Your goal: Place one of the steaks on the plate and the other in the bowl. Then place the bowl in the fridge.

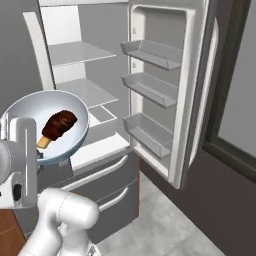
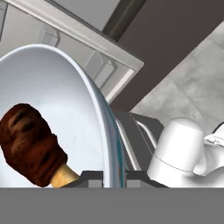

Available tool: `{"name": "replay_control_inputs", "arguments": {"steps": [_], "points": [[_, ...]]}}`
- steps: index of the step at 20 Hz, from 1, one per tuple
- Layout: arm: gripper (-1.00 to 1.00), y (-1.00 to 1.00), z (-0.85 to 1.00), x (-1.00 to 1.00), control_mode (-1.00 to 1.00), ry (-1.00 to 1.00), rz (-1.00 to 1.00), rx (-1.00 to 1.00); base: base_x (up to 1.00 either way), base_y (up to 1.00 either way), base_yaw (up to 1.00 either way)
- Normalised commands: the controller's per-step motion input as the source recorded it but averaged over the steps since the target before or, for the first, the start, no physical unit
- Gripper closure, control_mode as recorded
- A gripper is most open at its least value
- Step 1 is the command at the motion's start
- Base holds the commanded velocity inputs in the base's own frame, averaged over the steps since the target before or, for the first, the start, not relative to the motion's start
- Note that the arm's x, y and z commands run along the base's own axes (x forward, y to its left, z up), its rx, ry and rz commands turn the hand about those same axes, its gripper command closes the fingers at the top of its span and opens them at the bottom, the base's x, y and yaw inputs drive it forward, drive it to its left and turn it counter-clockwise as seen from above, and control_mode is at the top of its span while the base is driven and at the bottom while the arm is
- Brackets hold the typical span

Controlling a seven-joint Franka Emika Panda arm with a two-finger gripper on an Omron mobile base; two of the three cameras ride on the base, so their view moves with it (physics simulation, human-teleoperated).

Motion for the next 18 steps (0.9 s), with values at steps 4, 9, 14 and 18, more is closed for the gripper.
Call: {"name": "replay_control_inputs", "arguments": {"steps": [4,9,14,18], "points": [[1.00,0.00,0.00,0.00,1.00,0.00,0.00,0.00,0.58,-0.19,0.18],[1.00,0.00,0.00,0.00,1.00,0.00,0.00,0.00,0.44,-0.02,0.21],[1.00,0.00,0.00,0.00,1.00,0.00,0.00,0.00,0.54,-0.17,0.26],[1.00,0.00,0.00,0.00,1.00,0.00,0.00,0.00,0.62,-0.02,0.30]]}}
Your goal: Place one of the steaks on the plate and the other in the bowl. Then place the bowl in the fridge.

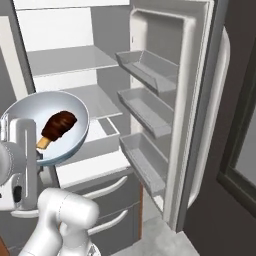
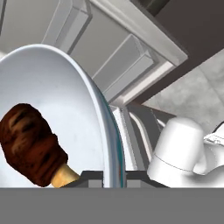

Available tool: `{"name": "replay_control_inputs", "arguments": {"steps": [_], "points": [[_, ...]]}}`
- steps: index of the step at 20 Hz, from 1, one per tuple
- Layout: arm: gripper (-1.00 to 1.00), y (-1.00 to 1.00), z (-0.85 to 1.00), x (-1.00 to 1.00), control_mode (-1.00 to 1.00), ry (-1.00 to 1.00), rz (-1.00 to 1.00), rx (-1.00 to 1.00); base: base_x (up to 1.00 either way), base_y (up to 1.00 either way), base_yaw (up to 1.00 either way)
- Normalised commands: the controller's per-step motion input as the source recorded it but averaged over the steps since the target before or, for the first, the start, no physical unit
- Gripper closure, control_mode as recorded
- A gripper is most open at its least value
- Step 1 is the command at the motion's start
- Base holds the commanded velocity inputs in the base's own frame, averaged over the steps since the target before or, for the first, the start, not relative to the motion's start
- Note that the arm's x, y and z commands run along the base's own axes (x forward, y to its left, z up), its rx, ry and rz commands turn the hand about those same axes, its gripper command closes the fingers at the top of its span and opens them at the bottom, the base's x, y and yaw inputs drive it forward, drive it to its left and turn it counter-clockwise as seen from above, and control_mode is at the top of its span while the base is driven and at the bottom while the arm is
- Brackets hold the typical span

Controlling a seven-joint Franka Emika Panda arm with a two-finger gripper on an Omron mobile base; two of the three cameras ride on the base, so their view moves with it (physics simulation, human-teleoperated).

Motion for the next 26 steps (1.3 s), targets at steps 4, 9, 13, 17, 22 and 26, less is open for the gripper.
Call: {"name": "replay_control_inputs", "arguments": {"steps": [4,9,13,17,22,26], "points": [[1.00,0.00,0.00,0.00,1.00,0.00,0.00,0.00,0.61,0.21,0.26],[1.00,0.00,0.00,0.00,1.00,0.00,0.00,0.00,0.58,-0.14,0.25],[1.00,0.00,0.00,0.00,1.00,0.00,0.00,0.00,0.66,0.00,0.29],[1.00,0.00,0.00,0.00,1.00,0.00,0.00,0.00,0.61,0.00,0.33],[1.00,0.00,0.00,0.00,1.00,0.00,0.00,0.00,0.29,0.05,0.23],[1.00,0.00,0.00,0.00,1.00,0.00,0.00,0.00,0.47,0.00,0.22]]}}
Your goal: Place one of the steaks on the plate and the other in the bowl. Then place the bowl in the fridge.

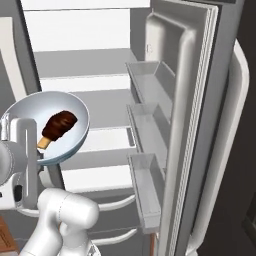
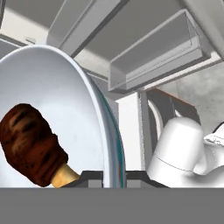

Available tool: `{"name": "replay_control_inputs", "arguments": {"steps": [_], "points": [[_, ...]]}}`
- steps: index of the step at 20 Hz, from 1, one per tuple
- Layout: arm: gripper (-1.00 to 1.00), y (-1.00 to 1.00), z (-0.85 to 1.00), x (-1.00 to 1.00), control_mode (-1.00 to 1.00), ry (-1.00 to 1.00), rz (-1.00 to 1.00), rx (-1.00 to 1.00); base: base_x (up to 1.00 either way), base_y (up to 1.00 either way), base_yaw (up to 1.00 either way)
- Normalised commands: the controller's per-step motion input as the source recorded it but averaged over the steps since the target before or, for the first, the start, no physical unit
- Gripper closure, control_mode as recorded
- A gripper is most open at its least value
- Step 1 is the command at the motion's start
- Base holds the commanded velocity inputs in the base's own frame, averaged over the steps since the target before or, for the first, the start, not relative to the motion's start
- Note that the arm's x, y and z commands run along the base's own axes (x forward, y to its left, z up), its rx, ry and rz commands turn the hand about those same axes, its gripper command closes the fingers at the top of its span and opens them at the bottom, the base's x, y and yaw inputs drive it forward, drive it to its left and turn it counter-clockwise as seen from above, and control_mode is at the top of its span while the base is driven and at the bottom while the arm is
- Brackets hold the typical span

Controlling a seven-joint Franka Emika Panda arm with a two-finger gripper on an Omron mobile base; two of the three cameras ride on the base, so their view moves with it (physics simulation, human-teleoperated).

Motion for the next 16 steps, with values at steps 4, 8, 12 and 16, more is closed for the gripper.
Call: {"name": "replay_control_inputs", "arguments": {"steps": [4,8,12,16], "points": [[1.00,0.00,0.00,0.00,1.00,0.00,0.00,0.00,0.45,-0.11,0.27],[1.00,0.00,0.00,0.00,1.00,0.00,0.00,0.00,0.43,-0.16,0.28],[1.00,0.00,0.00,0.00,1.00,0.00,0.00,0.00,0.49,-0.17,0.23],[1.00,0.00,0.00,0.43,-1.00,0.00,0.03,-0.01,0.14,0.00,0.02]]}}
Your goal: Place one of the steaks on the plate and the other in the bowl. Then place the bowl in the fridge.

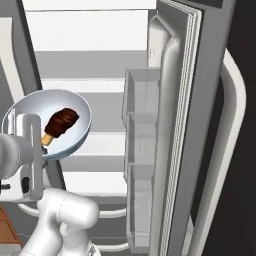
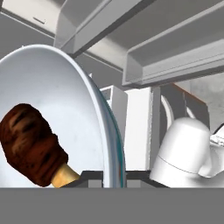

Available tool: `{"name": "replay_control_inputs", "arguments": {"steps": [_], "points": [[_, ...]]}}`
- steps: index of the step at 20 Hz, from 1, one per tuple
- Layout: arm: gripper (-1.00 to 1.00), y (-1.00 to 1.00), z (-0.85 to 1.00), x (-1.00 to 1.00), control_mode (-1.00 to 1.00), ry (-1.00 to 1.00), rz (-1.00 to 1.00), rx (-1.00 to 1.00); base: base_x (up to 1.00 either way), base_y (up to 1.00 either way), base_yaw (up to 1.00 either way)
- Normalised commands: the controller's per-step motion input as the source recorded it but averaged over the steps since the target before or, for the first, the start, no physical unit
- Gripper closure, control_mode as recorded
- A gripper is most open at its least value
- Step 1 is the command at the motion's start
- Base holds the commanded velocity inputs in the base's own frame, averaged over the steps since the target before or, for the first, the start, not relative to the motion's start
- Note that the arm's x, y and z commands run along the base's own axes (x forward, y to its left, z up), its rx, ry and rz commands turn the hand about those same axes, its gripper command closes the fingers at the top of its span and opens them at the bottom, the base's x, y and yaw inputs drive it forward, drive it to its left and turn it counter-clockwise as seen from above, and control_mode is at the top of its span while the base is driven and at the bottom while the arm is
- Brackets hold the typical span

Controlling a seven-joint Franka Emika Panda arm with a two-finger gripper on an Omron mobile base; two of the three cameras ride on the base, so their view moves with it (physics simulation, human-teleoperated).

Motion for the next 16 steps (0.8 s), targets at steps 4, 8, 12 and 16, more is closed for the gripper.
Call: {"name": "replay_control_inputs", "arguments": {"steps": [4,8,12,16], "points": [[1.00,0.00,0.08,0.27,-1.00,-0.09,0.00,-0.02,0.00,0.00,0.00],[1.00,0.00,0.21,0.43,-1.00,-0.02,0.01,0.00,0.00,0.00,0.00],[1.00,0.00,0.17,0.65,-1.00,0.00,0.04,0.00,0.00,0.00,0.00],[1.00,-0.04,0.28,0.57,-1.00,0.08,0.07,0.00,0.00,0.00,0.00]]}}
